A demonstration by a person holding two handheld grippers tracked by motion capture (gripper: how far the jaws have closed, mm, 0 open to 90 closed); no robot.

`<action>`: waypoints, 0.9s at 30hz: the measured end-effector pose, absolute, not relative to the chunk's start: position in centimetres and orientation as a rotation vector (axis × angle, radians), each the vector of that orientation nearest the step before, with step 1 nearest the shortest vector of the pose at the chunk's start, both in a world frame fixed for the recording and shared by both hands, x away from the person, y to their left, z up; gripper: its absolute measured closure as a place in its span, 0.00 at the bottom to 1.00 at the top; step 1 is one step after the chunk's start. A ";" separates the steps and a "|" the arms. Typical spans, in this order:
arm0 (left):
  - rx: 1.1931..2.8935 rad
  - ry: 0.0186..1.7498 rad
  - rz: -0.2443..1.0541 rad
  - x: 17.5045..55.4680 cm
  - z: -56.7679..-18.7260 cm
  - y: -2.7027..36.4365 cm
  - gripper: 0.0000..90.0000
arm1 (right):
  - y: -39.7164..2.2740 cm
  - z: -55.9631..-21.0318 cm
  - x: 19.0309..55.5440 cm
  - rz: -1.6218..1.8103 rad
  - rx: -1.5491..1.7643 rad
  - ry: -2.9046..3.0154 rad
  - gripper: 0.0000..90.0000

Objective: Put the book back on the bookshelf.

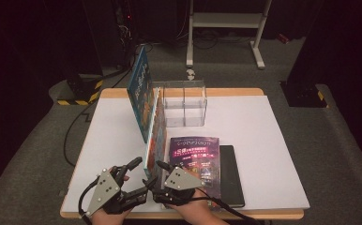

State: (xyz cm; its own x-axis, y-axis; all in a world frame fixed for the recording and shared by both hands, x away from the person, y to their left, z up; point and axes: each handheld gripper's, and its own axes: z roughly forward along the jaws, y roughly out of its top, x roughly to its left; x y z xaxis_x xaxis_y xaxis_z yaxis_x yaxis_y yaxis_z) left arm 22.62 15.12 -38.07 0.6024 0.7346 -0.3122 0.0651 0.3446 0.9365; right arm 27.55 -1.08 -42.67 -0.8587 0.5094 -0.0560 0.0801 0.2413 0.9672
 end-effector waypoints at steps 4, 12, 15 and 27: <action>1.149 0.867 0.537 23.1 -38.3 14.8 0.47 | -1.1 -42.7 27.5 1.649 0.544 2.162 0.35; 1.156 0.857 0.547 23.1 -38.4 14.6 0.54 | -2.6 -42.3 26.8 1.655 0.522 2.194 0.37; 1.156 0.861 0.563 23.1 -38.3 14.9 0.58 | -4.6 -42.2 26.3 1.676 0.522 2.200 0.38; 1.176 0.876 0.552 23.2 -38.0 16.1 0.58 | -17.8 -43.8 31.2 1.524 0.969 1.930 0.44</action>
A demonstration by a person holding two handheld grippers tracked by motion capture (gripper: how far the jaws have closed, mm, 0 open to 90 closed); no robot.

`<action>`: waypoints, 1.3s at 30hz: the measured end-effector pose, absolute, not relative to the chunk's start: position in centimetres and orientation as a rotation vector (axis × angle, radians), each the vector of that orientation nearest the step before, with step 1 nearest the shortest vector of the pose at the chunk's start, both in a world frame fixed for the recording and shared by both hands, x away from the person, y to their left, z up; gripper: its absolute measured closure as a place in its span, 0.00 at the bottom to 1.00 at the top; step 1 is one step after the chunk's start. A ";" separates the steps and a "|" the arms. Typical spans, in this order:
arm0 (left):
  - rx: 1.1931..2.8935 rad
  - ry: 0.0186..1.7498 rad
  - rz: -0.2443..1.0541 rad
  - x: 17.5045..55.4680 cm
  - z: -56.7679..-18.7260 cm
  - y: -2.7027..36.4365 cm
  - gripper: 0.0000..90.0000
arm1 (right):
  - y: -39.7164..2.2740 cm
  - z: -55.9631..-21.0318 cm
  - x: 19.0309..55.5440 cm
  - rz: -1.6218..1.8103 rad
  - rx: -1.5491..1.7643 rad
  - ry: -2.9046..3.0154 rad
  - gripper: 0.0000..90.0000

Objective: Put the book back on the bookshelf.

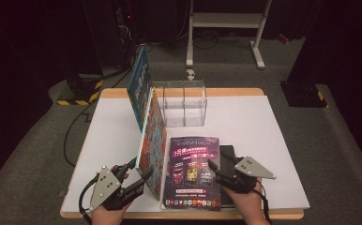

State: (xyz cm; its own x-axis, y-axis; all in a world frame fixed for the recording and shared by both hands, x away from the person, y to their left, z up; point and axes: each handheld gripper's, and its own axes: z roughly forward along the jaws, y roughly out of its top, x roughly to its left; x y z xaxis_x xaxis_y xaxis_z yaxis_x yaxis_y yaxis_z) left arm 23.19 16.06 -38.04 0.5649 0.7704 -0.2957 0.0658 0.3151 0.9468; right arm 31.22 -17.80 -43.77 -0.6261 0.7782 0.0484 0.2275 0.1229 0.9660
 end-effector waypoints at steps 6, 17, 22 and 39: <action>1.179 0.884 0.545 23.4 -37.9 16.8 0.59 | -20.9 -44.8 32.6 1.414 1.035 1.885 0.45; 1.192 0.904 0.589 23.4 -37.7 18.6 0.67 | -22.7 -45.8 33.8 1.333 1.133 1.858 0.45; 1.182 0.920 0.600 23.6 -37.6 19.5 0.72 | -22.9 -45.8 33.9 1.326 1.138 1.859 0.46; 1.134 0.971 0.633 24.6 -37.7 21.6 0.79 | -23.4 -46.3 34.2 1.333 1.170 1.863 0.46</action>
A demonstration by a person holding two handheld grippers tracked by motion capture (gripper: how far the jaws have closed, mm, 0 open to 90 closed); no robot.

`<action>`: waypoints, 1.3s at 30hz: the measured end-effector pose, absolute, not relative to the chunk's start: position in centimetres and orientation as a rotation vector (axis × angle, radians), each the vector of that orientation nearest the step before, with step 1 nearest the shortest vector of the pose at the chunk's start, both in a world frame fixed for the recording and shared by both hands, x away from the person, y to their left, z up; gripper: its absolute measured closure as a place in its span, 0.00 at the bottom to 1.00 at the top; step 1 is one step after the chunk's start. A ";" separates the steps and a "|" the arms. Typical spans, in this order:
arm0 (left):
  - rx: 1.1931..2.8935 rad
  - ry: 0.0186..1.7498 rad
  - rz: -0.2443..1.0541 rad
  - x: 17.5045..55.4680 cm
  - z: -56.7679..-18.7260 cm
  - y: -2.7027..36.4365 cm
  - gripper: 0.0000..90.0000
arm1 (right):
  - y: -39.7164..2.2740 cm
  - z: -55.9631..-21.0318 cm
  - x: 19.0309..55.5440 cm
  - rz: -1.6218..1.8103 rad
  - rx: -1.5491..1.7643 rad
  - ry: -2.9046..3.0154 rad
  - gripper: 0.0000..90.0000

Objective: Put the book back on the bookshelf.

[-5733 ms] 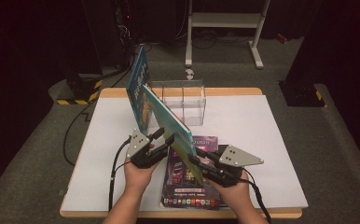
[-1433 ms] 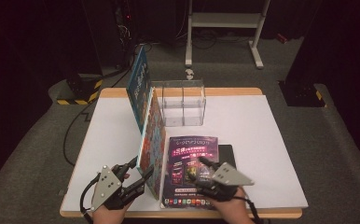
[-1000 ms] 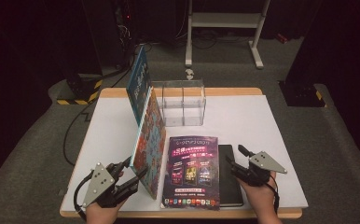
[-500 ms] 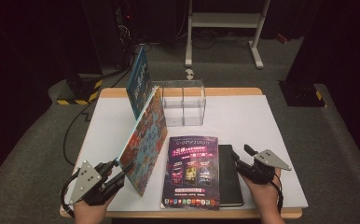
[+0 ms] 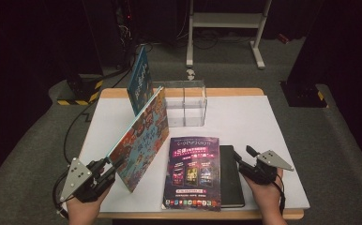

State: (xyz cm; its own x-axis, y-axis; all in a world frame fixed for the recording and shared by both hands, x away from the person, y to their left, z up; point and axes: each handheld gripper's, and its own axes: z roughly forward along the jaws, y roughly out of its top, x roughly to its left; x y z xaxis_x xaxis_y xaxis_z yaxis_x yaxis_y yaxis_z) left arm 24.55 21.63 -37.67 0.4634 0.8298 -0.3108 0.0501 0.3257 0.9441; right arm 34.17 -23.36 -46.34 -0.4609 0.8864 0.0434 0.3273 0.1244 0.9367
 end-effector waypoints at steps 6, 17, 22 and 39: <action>1.156 0.994 0.617 25.5 -37.9 21.3 0.74 | -23.2 -46.5 34.2 1.332 1.178 1.871 0.46; 1.156 1.044 0.625 27.7 -37.9 20.5 0.70 | -23.2 -46.9 34.4 1.333 1.191 1.881 0.46; 1.167 1.043 0.643 28.5 -38.2 20.2 0.71 | -23.3 -46.9 34.3 1.340 1.194 1.879 0.46; 1.151 1.032 0.671 29.0 -37.8 19.5 0.82 | -23.4 -46.9 34.3 1.355 1.208 1.876 0.46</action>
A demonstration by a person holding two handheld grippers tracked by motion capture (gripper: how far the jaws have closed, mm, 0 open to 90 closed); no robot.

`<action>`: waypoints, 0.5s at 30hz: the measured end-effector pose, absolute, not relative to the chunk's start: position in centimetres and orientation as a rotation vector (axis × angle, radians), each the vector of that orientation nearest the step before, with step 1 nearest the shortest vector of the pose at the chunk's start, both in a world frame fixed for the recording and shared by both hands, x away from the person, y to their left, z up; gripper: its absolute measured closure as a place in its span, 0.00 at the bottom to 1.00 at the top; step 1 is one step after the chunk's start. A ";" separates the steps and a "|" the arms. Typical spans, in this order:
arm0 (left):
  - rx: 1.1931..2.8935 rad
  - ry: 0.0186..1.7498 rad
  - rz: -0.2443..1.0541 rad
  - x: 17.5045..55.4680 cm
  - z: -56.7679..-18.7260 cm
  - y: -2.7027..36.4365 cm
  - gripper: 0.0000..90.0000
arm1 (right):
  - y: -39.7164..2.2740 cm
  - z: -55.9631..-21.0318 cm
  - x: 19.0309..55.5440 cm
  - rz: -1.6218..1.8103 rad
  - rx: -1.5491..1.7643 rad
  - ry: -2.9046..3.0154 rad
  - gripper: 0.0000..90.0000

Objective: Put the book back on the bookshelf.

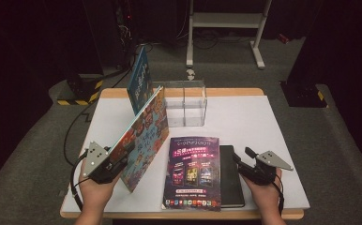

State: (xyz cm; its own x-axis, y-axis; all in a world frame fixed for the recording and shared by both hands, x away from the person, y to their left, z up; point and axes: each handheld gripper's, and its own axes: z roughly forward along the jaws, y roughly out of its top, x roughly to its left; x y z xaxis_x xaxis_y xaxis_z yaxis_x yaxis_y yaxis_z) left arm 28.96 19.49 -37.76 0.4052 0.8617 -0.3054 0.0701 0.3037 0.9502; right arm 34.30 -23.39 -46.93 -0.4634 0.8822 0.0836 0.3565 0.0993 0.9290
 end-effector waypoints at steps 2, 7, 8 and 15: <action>1.144 1.038 0.677 29.0 -37.7 19.4 0.85 | -23.3 -47.0 34.3 1.355 1.210 1.880 0.46; 1.162 1.037 0.693 28.9 -37.5 18.9 0.89 | -23.1 -47.0 34.3 1.363 1.211 1.887 0.46; 1.173 1.023 0.698 28.9 -37.6 18.7 0.90 | -23.1 -47.0 34.3 1.366 1.210 1.889 0.46; 1.140 1.050 0.690 30.1 -36.4 18.4 0.90 | -23.1 -46.8 34.3 1.395 1.205 1.888 0.46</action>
State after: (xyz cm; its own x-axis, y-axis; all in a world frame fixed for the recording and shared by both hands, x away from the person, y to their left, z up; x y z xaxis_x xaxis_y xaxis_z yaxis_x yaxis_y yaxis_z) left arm 30.06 18.36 -36.39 0.3828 0.8716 -0.3061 0.0640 0.3056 0.9500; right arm 34.27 -23.10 -46.82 -0.4849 0.8678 0.1085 0.3586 0.0841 0.9297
